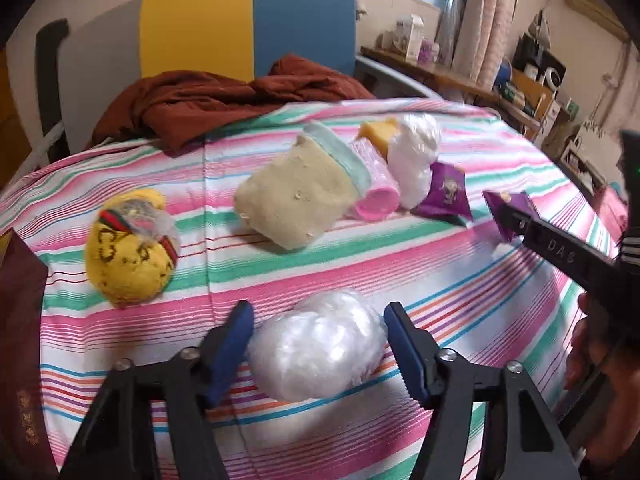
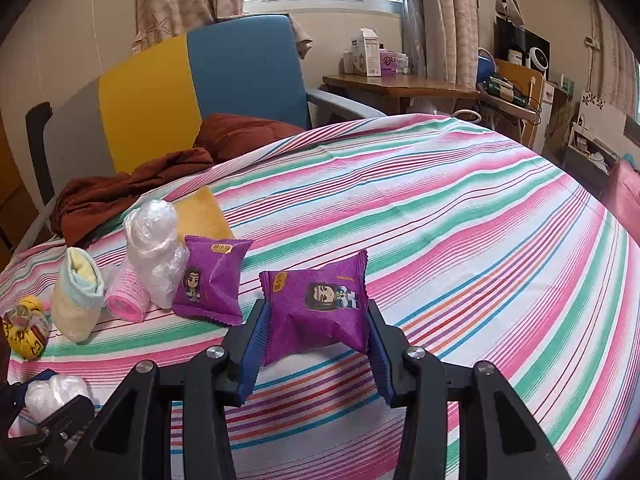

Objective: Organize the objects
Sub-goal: 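Grasp the plastic-wrapped white ball with the left gripper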

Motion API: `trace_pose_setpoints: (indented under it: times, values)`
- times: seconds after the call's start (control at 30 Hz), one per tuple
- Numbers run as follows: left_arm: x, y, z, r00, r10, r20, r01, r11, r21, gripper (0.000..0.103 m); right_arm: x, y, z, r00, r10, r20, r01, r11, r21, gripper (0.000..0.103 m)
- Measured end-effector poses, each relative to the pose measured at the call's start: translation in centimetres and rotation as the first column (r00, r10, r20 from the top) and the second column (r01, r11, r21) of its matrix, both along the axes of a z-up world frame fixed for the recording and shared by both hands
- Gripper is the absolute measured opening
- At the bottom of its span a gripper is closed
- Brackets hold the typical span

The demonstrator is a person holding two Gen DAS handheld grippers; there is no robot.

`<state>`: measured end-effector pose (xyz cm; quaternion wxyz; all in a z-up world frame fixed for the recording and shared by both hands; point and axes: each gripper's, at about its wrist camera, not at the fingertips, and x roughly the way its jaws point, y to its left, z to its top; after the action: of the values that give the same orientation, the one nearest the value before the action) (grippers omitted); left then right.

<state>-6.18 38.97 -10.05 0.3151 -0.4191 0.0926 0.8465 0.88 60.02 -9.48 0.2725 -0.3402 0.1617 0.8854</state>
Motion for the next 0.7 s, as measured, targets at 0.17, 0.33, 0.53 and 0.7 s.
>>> trace_pose_setpoints:
  times: [0.17,0.33,0.53,0.7]
  values:
    - [-0.2,-0.8,0.0,1.000,0.007,0.010,-0.007,0.999,0.045,0.052,0.2,-0.1,0.0,1.000,-0.001,-0.006,0.001,1.000,0.011,0.045]
    - [0.1,-2.0,0.1,1.000,0.020,0.011,-0.021,0.997,0.076,0.046,0.5,-1.4,0.9,0.999,0.019,-0.037,-0.017,0.997,0.071,0.043]
    - [0.8,-4.5,0.5,0.999,0.043,0.032,-0.047,0.991,0.128,0.043,1.2,-3.0,1.4,0.997,0.059,-0.046,-0.056,0.995,0.077,0.042]
    - [2.1,-7.3,1.1,0.998,0.051,0.040,-0.057,0.983,0.172,0.042,2.7,-4.1,1.8,0.995,0.077,-0.071,-0.074,0.996,0.049,0.042]
